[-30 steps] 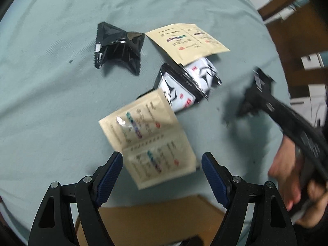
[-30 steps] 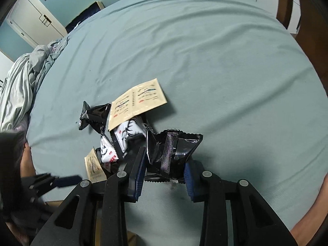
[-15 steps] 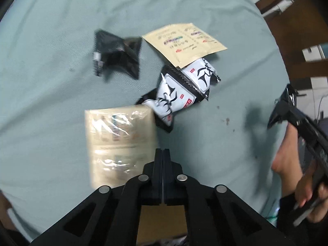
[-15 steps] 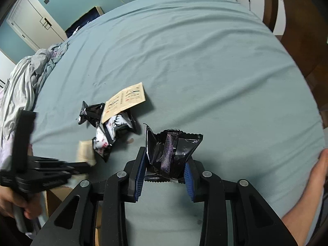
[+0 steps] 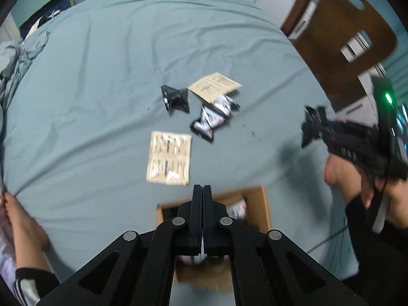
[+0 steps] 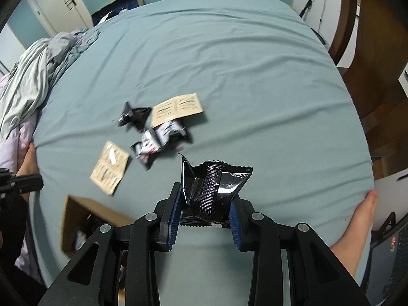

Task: Organize snacks
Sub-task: 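Carry the black packet into the box and open the right gripper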

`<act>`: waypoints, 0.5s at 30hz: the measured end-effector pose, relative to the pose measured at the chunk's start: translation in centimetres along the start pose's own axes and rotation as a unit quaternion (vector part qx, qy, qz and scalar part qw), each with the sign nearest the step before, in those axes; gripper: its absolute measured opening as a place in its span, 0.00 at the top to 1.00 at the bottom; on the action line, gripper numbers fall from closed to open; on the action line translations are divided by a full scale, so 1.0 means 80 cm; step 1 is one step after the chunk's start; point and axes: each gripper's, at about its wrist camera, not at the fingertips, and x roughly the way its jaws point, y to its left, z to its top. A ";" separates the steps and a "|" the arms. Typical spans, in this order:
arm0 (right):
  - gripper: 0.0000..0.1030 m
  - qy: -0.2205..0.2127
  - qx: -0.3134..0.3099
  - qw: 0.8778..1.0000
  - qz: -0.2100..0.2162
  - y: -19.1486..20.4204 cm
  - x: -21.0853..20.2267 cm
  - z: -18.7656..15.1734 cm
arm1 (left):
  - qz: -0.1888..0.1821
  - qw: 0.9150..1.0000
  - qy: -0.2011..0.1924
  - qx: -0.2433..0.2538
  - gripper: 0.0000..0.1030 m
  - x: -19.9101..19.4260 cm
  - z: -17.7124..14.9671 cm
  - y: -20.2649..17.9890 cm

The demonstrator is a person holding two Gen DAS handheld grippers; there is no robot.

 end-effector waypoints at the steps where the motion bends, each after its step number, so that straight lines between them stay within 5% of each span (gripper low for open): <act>1: 0.69 0.004 -0.005 1.000 0.000 0.005 -0.006 -0.002 | -0.003 1.000 0.004 0.005 1.00 -0.005 -0.012 -0.004; 8: 0.69 0.047 -0.051 0.998 0.007 0.043 -0.036 -0.016 | -0.016 0.997 0.028 0.066 1.00 -0.024 -0.084 -0.039; 13: 0.69 0.071 -0.091 0.993 0.015 0.076 -0.045 -0.022 | -0.017 0.997 0.014 0.081 0.99 -0.029 -0.084 -0.050; 15: 0.69 0.075 -0.113 0.991 0.018 0.097 -0.051 -0.026 | -0.019 0.997 0.011 0.074 0.90 -0.031 -0.080 -0.047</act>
